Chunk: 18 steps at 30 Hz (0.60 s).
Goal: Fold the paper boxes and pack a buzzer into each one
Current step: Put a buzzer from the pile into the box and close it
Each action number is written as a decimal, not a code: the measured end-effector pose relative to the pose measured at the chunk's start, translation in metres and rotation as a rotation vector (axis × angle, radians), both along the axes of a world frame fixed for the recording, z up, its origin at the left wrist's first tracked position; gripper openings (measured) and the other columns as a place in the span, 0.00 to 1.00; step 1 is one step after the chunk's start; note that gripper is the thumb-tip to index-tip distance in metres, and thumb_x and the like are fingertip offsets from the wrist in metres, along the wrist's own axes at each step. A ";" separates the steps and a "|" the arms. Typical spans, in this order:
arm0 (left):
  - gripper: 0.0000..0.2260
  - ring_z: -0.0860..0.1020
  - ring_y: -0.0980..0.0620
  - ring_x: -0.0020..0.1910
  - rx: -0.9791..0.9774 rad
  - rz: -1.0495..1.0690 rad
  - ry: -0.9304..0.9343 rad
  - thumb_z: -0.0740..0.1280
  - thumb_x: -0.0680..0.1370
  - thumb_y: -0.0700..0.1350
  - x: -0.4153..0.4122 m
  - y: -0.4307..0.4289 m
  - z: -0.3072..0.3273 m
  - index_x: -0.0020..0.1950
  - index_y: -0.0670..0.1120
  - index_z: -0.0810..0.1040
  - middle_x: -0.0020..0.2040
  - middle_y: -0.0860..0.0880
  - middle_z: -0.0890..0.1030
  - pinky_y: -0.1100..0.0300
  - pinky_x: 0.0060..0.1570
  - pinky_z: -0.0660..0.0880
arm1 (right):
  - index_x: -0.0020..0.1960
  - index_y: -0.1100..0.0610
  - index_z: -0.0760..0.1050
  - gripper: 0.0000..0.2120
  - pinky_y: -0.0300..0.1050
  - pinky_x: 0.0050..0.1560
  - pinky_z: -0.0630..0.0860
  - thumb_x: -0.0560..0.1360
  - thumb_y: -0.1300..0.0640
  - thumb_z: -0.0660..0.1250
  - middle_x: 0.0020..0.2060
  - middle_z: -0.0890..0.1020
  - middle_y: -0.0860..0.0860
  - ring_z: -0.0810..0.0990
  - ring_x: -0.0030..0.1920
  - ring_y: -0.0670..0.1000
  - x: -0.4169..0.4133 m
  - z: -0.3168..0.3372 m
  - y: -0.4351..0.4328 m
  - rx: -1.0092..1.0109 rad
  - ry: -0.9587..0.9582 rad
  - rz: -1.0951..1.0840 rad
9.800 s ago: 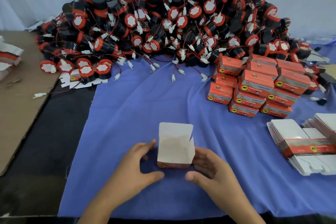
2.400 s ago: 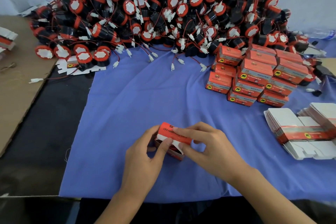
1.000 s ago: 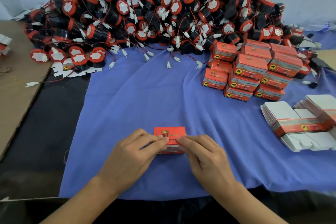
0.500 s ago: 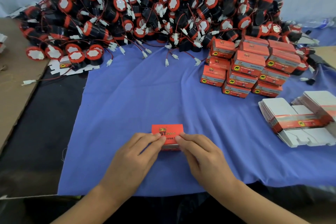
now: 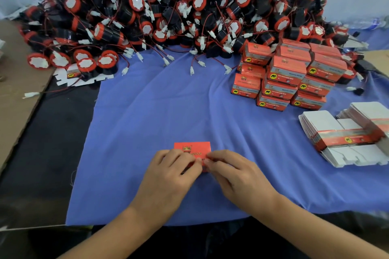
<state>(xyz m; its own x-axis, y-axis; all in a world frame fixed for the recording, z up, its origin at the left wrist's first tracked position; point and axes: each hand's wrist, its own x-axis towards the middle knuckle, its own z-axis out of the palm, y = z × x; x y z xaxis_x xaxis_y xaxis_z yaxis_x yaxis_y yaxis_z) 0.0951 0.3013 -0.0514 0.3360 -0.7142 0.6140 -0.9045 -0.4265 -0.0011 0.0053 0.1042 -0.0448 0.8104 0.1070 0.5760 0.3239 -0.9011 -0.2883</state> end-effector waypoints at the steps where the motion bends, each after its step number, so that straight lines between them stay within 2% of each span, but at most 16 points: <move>1: 0.06 0.77 0.45 0.46 -0.001 0.005 -0.002 0.67 0.83 0.42 0.000 -0.001 0.001 0.52 0.47 0.84 0.47 0.49 0.81 0.51 0.47 0.72 | 0.54 0.61 0.85 0.07 0.50 0.43 0.82 0.79 0.64 0.69 0.53 0.85 0.55 0.85 0.46 0.55 0.000 0.001 -0.001 -0.014 0.006 0.012; 5: 0.10 0.77 0.46 0.50 0.003 0.005 0.016 0.64 0.82 0.43 -0.002 0.002 0.000 0.55 0.46 0.85 0.50 0.49 0.83 0.52 0.49 0.72 | 0.57 0.61 0.84 0.10 0.50 0.39 0.82 0.80 0.62 0.65 0.56 0.83 0.54 0.84 0.49 0.55 -0.004 0.003 0.004 -0.077 0.021 0.002; 8: 0.12 0.76 0.47 0.56 -0.084 0.031 0.185 0.65 0.81 0.46 -0.008 0.004 -0.003 0.57 0.46 0.87 0.56 0.47 0.83 0.51 0.54 0.76 | 0.61 0.58 0.81 0.14 0.50 0.40 0.82 0.77 0.67 0.66 0.65 0.77 0.54 0.82 0.55 0.51 -0.013 0.001 0.014 0.007 0.151 -0.054; 10: 0.09 0.75 0.50 0.62 -0.250 0.087 0.456 0.68 0.82 0.47 -0.014 0.003 -0.005 0.58 0.49 0.87 0.62 0.47 0.78 0.55 0.62 0.76 | 0.64 0.51 0.79 0.20 0.49 0.48 0.82 0.76 0.68 0.67 0.68 0.72 0.51 0.81 0.57 0.46 -0.022 -0.002 0.023 0.253 0.266 -0.125; 11: 0.09 0.75 0.53 0.64 -0.362 0.128 0.631 0.71 0.81 0.48 -0.018 0.003 -0.005 0.60 0.51 0.86 0.64 0.50 0.76 0.59 0.64 0.74 | 0.65 0.48 0.78 0.22 0.45 0.52 0.81 0.76 0.67 0.67 0.65 0.73 0.47 0.81 0.56 0.44 -0.025 -0.003 0.028 0.420 0.302 -0.154; 13: 0.19 0.79 0.58 0.63 -0.651 0.205 1.009 0.76 0.73 0.48 -0.023 0.000 -0.004 0.64 0.55 0.82 0.62 0.54 0.76 0.66 0.60 0.77 | 0.68 0.47 0.77 0.26 0.39 0.55 0.80 0.75 0.68 0.68 0.57 0.79 0.44 0.83 0.53 0.45 -0.027 -0.005 0.041 0.791 0.316 -0.228; 15: 0.24 0.83 0.57 0.56 -0.862 0.259 1.299 0.78 0.67 0.48 -0.023 -0.004 -0.004 0.62 0.54 0.79 0.55 0.54 0.82 0.66 0.54 0.80 | 0.66 0.46 0.76 0.27 0.38 0.55 0.80 0.74 0.71 0.69 0.50 0.84 0.43 0.84 0.52 0.45 -0.024 -0.005 0.052 1.060 0.313 -0.351; 18: 0.17 0.85 0.56 0.54 -0.890 0.253 1.349 0.78 0.70 0.45 -0.016 -0.015 0.002 0.58 0.49 0.81 0.53 0.54 0.87 0.65 0.56 0.80 | 0.57 0.46 0.80 0.24 0.38 0.58 0.79 0.73 0.73 0.69 0.51 0.84 0.43 0.83 0.55 0.44 -0.013 0.001 0.059 1.128 0.303 -0.440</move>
